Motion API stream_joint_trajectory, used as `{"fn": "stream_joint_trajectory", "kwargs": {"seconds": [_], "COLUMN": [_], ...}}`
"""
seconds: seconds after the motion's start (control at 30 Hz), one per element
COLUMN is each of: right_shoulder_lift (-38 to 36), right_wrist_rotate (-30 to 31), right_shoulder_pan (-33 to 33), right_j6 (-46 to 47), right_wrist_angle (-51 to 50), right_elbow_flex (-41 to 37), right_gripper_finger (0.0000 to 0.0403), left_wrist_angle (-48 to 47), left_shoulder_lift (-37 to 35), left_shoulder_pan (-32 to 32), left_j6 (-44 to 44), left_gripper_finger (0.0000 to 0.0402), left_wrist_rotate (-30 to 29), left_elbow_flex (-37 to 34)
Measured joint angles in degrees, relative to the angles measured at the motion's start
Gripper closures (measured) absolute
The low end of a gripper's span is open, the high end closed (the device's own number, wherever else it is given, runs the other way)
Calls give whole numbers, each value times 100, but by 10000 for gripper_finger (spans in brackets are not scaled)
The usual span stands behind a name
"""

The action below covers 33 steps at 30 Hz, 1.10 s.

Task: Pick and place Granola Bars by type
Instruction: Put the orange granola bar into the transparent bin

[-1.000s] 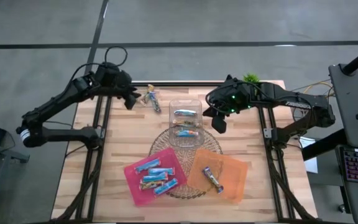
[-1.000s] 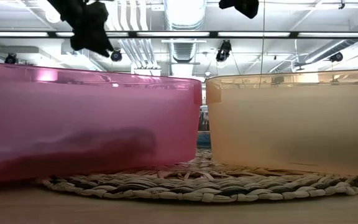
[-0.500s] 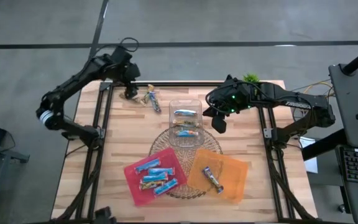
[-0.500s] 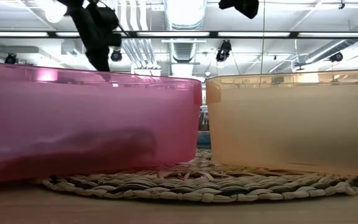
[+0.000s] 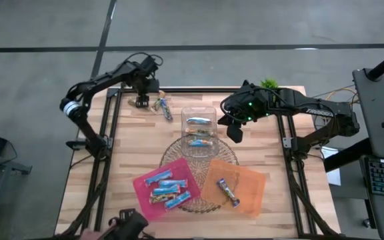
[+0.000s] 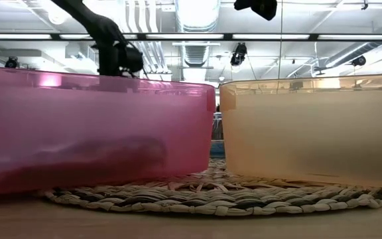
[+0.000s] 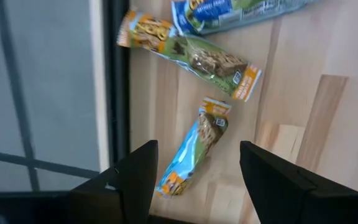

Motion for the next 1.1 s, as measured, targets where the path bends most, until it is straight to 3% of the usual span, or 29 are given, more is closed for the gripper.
{"fn": "stream_joint_trajectory", "kwargs": {"seconds": [0.43,1.1], "right_shoulder_lift": [0,0], "right_wrist_rotate": [-7,-13], "right_shoulder_pan": [-2,-6], "right_j6": [-91,-109], "right_wrist_angle": [-2,16], "right_elbow_flex": [-140,-374], "right_gripper_finger": [390,390], "left_wrist_angle": [44,651], "left_shoulder_lift": [850,950], "left_shoulder_pan": [304,479], "left_j6": [154,306], "left_gripper_finger": [193,193], "left_wrist_rotate": [11,109], "left_elbow_flex": [-273,-683]}}
